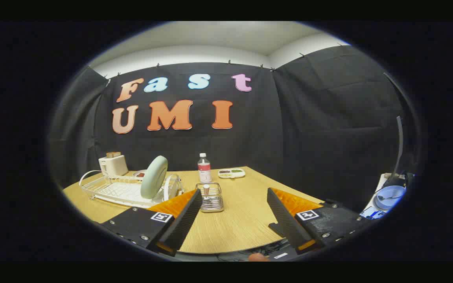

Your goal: Take the plate from the dish rack, then take the spoon from the basket and place it into the plate.

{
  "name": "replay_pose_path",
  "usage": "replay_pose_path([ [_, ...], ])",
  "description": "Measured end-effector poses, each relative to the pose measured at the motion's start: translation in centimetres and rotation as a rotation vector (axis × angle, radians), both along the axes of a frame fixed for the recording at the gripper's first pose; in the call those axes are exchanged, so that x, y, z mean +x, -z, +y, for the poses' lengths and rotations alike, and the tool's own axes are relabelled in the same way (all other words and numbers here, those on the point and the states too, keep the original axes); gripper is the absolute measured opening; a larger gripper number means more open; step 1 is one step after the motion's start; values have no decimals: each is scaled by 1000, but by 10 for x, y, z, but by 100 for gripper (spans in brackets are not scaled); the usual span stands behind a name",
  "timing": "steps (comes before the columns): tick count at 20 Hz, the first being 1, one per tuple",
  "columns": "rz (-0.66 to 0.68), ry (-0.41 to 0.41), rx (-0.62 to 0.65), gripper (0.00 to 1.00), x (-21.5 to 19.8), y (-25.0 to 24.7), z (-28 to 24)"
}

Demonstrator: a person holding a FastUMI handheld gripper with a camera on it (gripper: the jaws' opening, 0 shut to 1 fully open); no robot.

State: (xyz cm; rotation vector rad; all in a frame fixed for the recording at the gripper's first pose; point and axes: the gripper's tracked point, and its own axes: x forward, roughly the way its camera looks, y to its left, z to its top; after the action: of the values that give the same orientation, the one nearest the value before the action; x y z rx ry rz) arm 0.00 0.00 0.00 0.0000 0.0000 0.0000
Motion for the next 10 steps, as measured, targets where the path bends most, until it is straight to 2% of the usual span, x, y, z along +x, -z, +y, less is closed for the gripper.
replay_pose_path([
  [3,-9,2,26,99,2,-1,1],
  [10,40,-6,1,99,7,17,10],
])
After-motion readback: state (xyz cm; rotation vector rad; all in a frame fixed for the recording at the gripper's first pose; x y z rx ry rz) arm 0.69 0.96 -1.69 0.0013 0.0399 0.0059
